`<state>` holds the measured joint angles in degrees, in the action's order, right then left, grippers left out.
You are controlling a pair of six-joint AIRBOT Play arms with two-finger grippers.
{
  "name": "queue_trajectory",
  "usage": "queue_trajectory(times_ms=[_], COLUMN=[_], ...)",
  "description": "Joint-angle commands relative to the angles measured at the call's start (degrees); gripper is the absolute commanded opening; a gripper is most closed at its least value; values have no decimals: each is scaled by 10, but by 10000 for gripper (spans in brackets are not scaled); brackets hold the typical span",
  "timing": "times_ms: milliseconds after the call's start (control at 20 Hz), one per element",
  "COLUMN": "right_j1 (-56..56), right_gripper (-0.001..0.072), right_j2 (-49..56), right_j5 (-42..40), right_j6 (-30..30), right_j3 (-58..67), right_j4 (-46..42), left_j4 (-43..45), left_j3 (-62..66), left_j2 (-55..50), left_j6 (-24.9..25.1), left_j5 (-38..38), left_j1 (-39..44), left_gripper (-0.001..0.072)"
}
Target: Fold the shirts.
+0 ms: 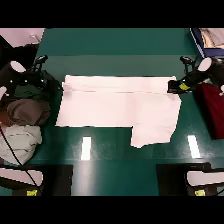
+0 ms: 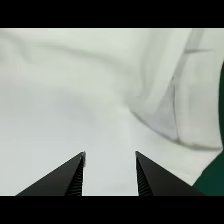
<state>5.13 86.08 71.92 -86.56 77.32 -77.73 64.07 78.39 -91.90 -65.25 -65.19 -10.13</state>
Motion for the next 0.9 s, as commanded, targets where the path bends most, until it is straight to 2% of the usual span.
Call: queue_trajectory(times_ms=[0, 150, 350, 600, 850], right_j1=[33, 71, 87, 87, 87], right_gripper=[376, 373, 371, 371, 371], right_j2=[-70, -134, -187, -217, -231], right_j5=[69, 72, 60, 61, 61], right_j6=[67, 100, 117, 122, 121], right_j3=[-49, -130, -205, -229, -229], right_j4=[104, 185, 212, 212, 212], left_j4=[2, -1, 7, 0, 1], left_j3=[-37, -152, -288, -319, -319], left_j2=[39, 108, 164, 167, 167], left_j6=[-10, -14, -23, -23, -25], left_j5=[-95, -75, -30, -26, -68], left_j1=[-41, -49, -49, -48, -48], left_gripper=[427, 427, 427, 428, 427])
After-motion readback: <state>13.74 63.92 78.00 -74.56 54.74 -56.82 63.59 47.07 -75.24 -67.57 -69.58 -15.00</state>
